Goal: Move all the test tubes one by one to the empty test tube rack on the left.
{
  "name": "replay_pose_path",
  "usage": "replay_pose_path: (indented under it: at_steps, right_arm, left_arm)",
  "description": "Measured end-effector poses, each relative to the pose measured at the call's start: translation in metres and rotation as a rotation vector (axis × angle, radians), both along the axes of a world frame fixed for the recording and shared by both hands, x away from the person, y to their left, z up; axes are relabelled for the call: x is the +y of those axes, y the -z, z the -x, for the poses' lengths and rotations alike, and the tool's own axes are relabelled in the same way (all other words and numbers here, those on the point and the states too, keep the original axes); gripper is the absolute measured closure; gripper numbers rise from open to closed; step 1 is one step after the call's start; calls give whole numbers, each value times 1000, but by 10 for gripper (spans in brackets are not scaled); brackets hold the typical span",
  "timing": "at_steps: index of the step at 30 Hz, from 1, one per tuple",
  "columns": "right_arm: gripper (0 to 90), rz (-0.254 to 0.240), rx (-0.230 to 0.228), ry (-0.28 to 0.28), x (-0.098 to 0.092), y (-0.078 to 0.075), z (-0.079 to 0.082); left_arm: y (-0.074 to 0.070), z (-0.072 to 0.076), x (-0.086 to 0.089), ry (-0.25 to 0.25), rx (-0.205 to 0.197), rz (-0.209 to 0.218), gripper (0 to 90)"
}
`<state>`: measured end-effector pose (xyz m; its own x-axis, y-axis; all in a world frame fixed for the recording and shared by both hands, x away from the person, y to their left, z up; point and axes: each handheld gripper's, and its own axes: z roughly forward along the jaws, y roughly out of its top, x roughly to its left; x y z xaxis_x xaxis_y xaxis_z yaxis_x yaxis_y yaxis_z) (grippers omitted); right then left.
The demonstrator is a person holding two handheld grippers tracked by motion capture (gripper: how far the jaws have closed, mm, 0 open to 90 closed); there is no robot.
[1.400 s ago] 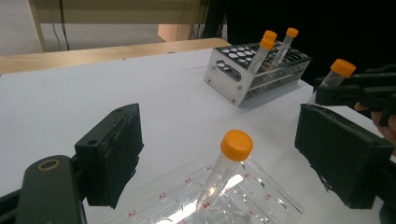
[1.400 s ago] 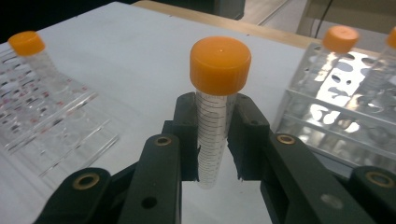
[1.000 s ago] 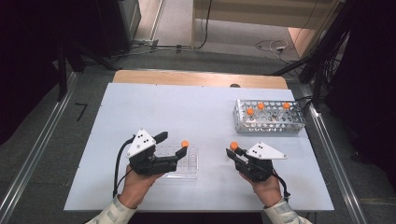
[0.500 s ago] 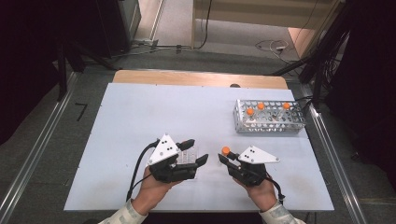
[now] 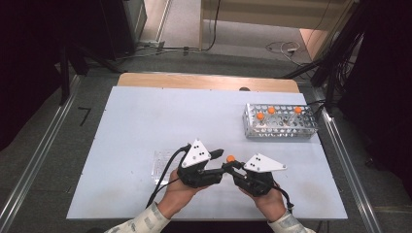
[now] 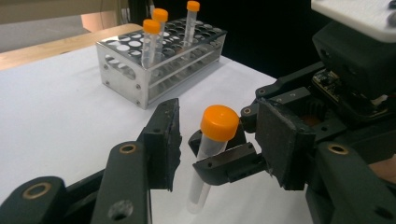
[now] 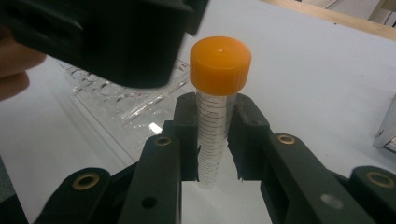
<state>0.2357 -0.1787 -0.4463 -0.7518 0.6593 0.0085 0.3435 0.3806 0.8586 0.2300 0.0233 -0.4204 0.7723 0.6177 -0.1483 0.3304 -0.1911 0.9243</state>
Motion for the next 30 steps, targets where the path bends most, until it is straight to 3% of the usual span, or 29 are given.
replay_pose_path:
  at_steps: [9,30]
  right_arm:
    - [721,-1,-5,-15,2,-1,3]
    - [721,-8,2,-12,2,-2,4]
  left_arm:
    - [4,-2,-8,-12,-15,-20,599]
    - [8,-1,-12,-17,-25,-45,684]
